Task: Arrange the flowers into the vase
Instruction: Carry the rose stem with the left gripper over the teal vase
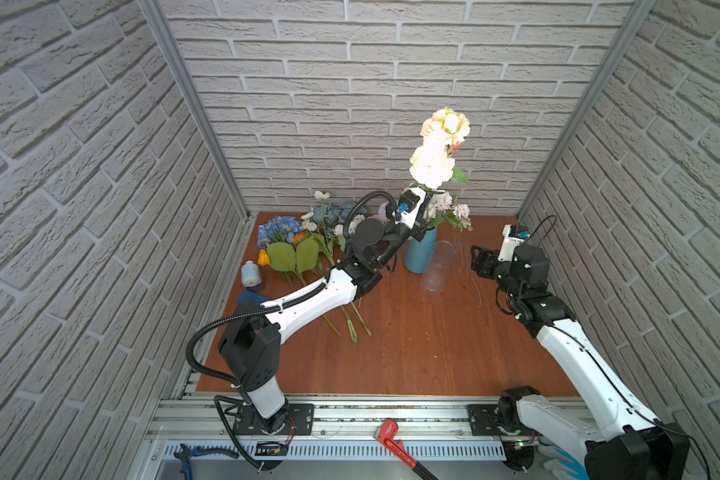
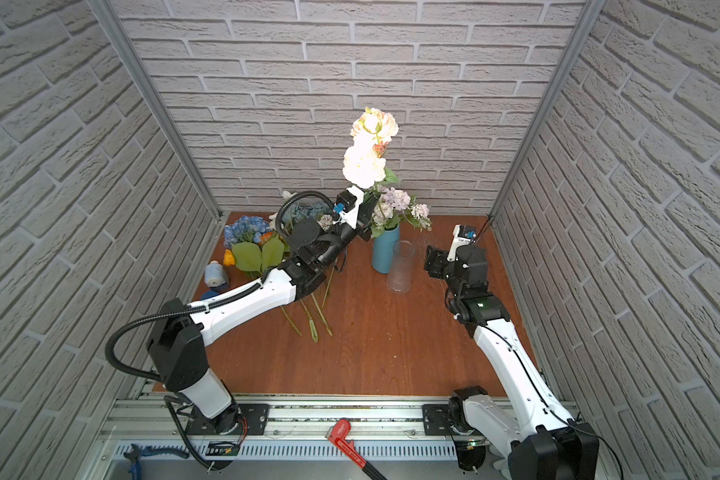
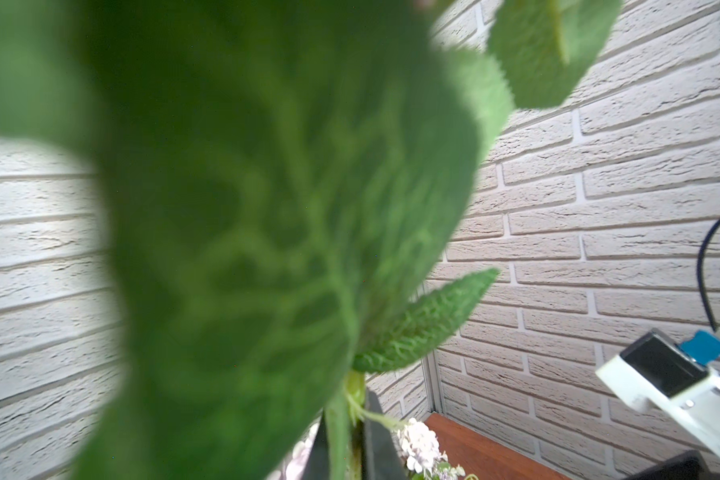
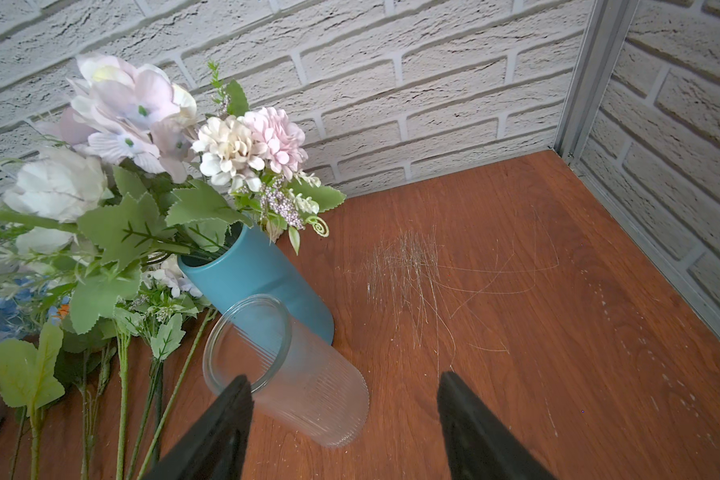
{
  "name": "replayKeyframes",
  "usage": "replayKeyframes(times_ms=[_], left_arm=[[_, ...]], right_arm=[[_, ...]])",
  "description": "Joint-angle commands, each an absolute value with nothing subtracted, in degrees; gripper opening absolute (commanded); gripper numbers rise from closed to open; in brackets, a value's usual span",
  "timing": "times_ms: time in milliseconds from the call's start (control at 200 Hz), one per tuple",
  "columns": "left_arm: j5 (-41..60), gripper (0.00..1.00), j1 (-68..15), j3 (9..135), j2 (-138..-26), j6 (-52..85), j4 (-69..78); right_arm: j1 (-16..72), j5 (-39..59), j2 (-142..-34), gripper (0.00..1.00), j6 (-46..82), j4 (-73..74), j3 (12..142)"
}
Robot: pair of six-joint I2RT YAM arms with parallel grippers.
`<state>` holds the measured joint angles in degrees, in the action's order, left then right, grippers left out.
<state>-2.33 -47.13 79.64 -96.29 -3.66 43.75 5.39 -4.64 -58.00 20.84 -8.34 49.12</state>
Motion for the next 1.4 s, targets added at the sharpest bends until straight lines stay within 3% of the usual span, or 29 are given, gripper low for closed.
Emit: replayKeyframes(times_ms=[0, 500, 875, 1395], left_arm=[[-2.4, 0.0, -46.11, 82.3, -97.66, -4.68, 47.99], [-1.55, 0.0, -45.18, 85.96, -103.09, -2.75, 45.19], [1.23, 0.0, -43.11, 92.34, -104.75, 4.41, 26.74], [2.46, 0.0, -44.03, 89.8, -108.9, 1.97, 31.35]], right_arm=[[5.08, -3.97, -58.18, 0.72, 21.59, -5.54, 48.22], [5.05, -3.33, -58.09, 0.72, 20.57, -4.97, 47.47], [5.03, -3.25, -58.8, 0.71, 20.39, -4.42, 47.38], [5.06, -2.27, -59.96, 0.71, 20.83, -3.78, 47.72]])
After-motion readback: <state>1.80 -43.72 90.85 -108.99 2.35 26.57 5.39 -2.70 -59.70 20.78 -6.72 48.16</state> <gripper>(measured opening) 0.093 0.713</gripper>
